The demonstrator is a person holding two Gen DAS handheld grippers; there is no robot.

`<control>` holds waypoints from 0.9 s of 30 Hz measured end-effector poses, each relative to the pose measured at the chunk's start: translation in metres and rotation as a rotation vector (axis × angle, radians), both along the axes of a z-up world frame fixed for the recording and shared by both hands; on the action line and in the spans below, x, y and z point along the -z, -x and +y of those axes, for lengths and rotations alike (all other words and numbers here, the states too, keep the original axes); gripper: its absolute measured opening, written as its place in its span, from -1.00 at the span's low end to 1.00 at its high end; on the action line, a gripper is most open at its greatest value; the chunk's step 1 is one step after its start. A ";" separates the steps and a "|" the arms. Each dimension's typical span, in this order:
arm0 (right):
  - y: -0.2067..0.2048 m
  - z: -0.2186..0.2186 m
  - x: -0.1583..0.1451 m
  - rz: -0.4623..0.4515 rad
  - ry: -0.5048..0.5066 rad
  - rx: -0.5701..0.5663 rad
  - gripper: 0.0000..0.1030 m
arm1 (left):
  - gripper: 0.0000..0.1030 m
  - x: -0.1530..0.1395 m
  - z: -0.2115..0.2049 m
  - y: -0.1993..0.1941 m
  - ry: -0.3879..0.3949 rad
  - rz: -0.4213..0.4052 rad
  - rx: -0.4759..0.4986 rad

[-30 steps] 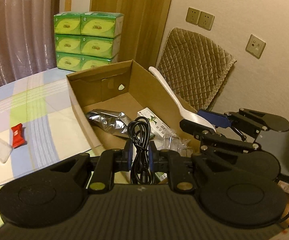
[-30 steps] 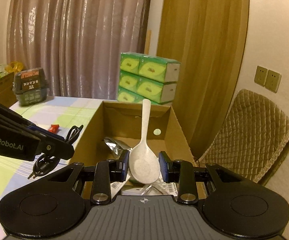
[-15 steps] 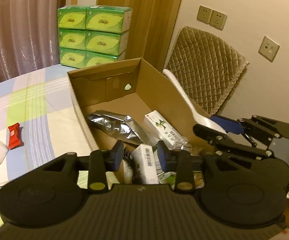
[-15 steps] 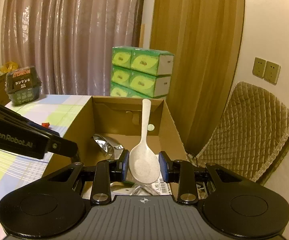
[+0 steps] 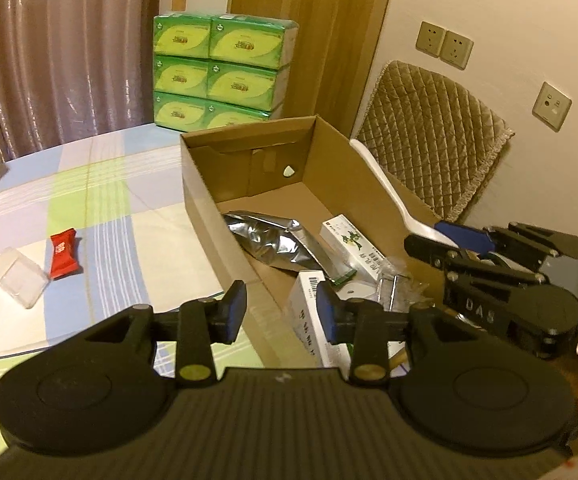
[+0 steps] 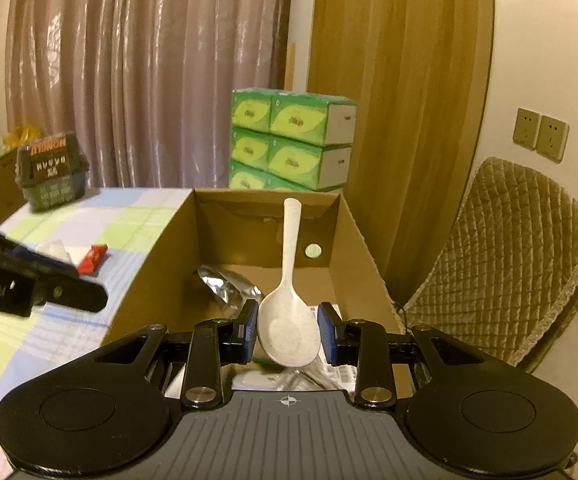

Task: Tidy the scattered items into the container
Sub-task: 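Lower the cable and spoon into the box and open both tools, then withdraw both tools from the box toward the clear container and red packet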

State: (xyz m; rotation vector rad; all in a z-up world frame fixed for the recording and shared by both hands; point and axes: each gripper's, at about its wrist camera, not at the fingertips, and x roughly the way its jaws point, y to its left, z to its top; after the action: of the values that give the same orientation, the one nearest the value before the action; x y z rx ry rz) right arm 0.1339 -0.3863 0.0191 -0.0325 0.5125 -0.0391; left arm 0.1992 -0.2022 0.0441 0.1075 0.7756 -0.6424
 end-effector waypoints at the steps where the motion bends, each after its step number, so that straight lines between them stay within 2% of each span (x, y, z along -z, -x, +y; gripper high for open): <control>1: -0.001 0.000 -0.001 -0.007 0.000 -0.001 -0.37 | -0.35 0.000 0.002 0.000 -0.002 -0.001 -0.002; 2: -0.003 0.001 -0.001 -0.006 0.002 -0.001 -0.20 | -0.33 0.000 0.005 0.001 -0.005 -0.002 -0.005; 3: -0.002 0.000 0.000 -0.007 -0.008 -0.007 0.29 | -0.31 0.000 0.008 0.001 -0.007 -0.003 -0.008; 4: -0.002 -0.001 -0.001 -0.009 -0.019 -0.015 0.38 | -0.28 0.000 0.011 0.001 -0.008 -0.003 -0.012; 8: 0.006 0.001 0.004 0.012 -0.014 -0.027 0.38 | -0.17 0.002 0.023 0.004 -0.017 -0.003 -0.026; 18: 0.031 0.012 0.016 0.068 -0.039 -0.014 0.38 | -0.03 0.020 0.061 0.024 -0.059 0.027 -0.066; 22: 0.037 0.021 0.014 0.075 -0.046 -0.019 0.38 | 0.17 0.024 0.076 0.035 -0.080 0.028 -0.068; 27: 0.043 0.035 0.008 0.080 -0.035 -0.040 0.38 | 0.33 0.027 0.099 0.047 -0.075 0.045 -0.089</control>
State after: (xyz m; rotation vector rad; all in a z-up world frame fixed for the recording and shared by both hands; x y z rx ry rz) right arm 0.0907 -0.3508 0.0115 -0.0099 0.5921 0.0100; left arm 0.1520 -0.1037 0.0170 0.1268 0.8432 -0.5330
